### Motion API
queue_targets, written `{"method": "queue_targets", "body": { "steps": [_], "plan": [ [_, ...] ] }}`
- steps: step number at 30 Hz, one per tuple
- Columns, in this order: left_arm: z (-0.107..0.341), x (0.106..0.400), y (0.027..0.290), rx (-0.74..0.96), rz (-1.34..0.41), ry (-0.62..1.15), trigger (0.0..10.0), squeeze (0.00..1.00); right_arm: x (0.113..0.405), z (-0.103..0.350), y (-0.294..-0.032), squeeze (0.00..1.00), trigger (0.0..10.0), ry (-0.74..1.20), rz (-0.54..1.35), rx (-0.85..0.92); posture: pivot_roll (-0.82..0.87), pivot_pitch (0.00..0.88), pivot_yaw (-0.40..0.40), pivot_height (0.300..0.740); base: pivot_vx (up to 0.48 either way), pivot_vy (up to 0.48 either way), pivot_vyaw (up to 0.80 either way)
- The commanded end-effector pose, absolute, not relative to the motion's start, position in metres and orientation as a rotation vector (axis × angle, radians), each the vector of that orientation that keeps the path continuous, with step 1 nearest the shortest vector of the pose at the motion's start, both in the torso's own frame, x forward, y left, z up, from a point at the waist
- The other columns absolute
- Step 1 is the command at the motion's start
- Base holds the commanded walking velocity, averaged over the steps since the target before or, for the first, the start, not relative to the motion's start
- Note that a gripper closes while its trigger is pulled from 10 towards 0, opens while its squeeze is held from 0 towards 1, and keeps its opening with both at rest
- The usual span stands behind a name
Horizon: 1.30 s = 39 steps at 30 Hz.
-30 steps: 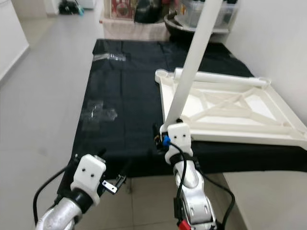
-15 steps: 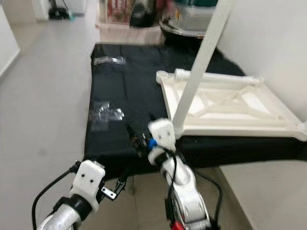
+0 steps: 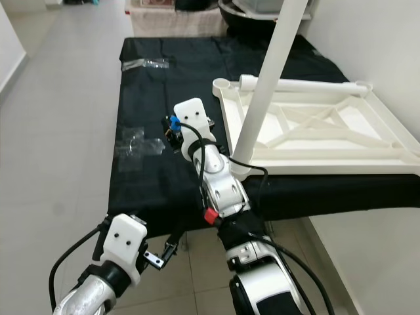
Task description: Building children table
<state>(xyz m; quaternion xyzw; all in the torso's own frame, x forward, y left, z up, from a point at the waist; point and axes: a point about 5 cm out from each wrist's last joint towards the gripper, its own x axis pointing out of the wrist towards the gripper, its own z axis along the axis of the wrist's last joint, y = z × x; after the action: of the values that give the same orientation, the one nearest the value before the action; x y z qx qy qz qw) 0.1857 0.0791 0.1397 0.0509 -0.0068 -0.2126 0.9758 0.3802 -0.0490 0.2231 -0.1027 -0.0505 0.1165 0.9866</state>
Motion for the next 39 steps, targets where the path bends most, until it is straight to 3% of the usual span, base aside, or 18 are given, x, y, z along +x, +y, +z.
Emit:
{"method": "queue_targets", "body": {
  "steps": [1, 6, 8, 10, 13, 17, 18, 21, 26, 27, 30, 34, 35, 38, 39],
  "plan": [
    [0.141, 0.183, 0.076, 0.099, -0.437, -0.01, 10.0, 0.0, 0.388, 0.224, -0.051, 0.0, 10.0, -0.085, 0.105, -0.174, 0.13, 0.107, -0.108, 0.74, 0.0, 0.0, 0.0],
    [0.141, 0.182, 0.075, 0.097, -0.439, -0.01, 10.0, 0.0, 0.393, 0.227, -0.055, 0.0, 10.0, -0.083, 0.001, -0.134, 0.13, 0.107, -0.108, 0.74, 0.0, 0.0, 0.0],
    [0.141, 0.182, 0.074, 0.096, -0.437, -0.01, 10.0, 0.0, 0.399, 0.231, -0.067, 0.0, 10.0, -0.071, -0.199, -0.092, 0.14, 0.105, -0.115, 0.74, 0.0, 0.0, 0.0],
    [0.141, 0.182, 0.074, 0.096, -0.437, -0.01, 10.0, 0.0, 0.399, 0.231, -0.067, 0.0, 10.0, -0.071, -0.199, -0.092, 0.14, 0.105, -0.115, 0.74, 0.0, 0.0, 0.0],
    [0.14, 0.183, 0.074, 0.1, -0.443, -0.01, 10.0, 0.0, 0.4, 0.225, -0.081, 0.0, 10.0, -0.016, -0.457, -0.06, 0.13, 0.097, -0.113, 0.74, 0.0, 0.0, 0.0],
    [0.139, 0.184, 0.074, 0.105, -0.445, -0.013, 10.0, 0.0, 0.4, 0.221, -0.089, 0.0, 10.0, 0.0, -0.5, -0.026, 0.13, 0.096, -0.113, 0.74, 0.0, 0.0, 0.0],
    [0.139, 0.185, 0.074, 0.108, -0.444, -0.014, 10.0, 0.0, 0.401, 0.22, -0.105, 0.0, 10.0, 0.011, -0.607, -0.022, 0.13, 0.098, -0.113, 0.74, 0.0, 0.0, 0.0],
    [0.139, 0.185, 0.074, 0.111, -0.443, -0.014, 10.0, 0.0, 0.4, 0.221, -0.118, 0.0, 10.0, 0.016, -0.704, -0.024, 0.13, 0.101, -0.11, 0.74, 0.0, 0.0, 0.0],
    [0.14, 0.185, 0.075, 0.111, -0.443, -0.014, 10.0, 0.0, 0.399, 0.22, -0.121, 0.0, 10.0, 0.023, -0.724, -0.021, 0.13, 0.102, -0.109, 0.74, 0.0, 0.0, 0.0],
    [0.139, 0.185, 0.074, 0.11, -0.445, -0.009, 10.0, 0.0, 0.392, 0.211, -0.137, 0.0, 10.0, 0.05, -0.791, -0.029, 0.13, 0.108, -0.104, 0.74, 0.0, 0.0, 0.0],
    [0.138, 0.185, 0.074, 0.108, -0.446, -0.005, 10.0, 0.0, 0.384, 0.204, -0.148, 0.0, 10.0, 0.061, -0.825, -0.066, 0.12, 0.107, -0.102, 0.74, 0.0, 0.0, 0.0],
    [0.139, 0.185, 0.074, 0.108, -0.447, -0.004, 10.0, 0.0, 0.382, 0.201, -0.148, 0.0, 10.0, 0.069, -0.81, -0.077, 0.12, 0.113, -0.1, 0.74, 0.0, 0.0, 0.0],
    [0.139, 0.185, 0.074, 0.109, -0.448, -0.003, 10.0, 0.0, 0.381, 0.199, -0.147, 0.0, 10.0, 0.059, -0.794, -0.107, 0.12, 0.115, -0.1, 0.74, 0.0, 0.0, 0.0],
    [0.139, 0.185, 0.075, 0.111, -0.445, -0.002, 10.0, 0.0, 0.392, 0.192, -0.122, 0.0, 10.0, 0.055, -0.461, -0.109, 0.12, 0.121, -0.099, 0.74, 0.0, 0.0, 0.0],
    [0.139, 0.185, 0.075, 0.111, -0.445, -0.002, 10.0, 0.0, 0.392, 0.192, -0.122, 0.0, 10.0, 0.055, -0.461, -0.109, 0.12, 0.121, -0.099, 0.74, 0.0, 0.0, 0.0]
  ]
}}
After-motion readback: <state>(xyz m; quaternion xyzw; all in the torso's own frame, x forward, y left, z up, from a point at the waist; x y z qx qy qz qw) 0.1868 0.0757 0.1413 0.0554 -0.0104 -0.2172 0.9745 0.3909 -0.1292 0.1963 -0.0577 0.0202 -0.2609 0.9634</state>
